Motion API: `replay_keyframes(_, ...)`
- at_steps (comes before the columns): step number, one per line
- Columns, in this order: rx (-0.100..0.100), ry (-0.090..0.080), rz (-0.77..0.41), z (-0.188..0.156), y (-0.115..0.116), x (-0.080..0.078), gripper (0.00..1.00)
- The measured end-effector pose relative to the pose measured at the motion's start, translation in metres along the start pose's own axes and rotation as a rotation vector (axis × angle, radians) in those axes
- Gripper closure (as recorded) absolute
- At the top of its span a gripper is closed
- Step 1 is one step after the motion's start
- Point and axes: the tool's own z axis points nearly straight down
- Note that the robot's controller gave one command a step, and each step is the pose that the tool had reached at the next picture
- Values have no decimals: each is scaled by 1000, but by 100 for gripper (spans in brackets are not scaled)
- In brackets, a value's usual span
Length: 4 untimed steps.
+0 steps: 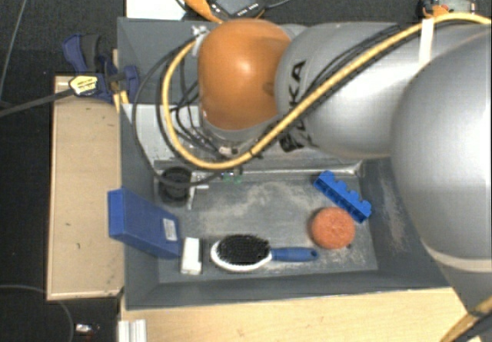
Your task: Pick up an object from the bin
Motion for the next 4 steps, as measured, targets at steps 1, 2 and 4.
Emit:
replay_keyframes(1,-2,-8,6,-4,-1,-2,0)
replay_keyframes(2,-1,-12,101,120,20,-9,0)
replay_keyframes(4,-2,-13,346,90,17,-11,0)
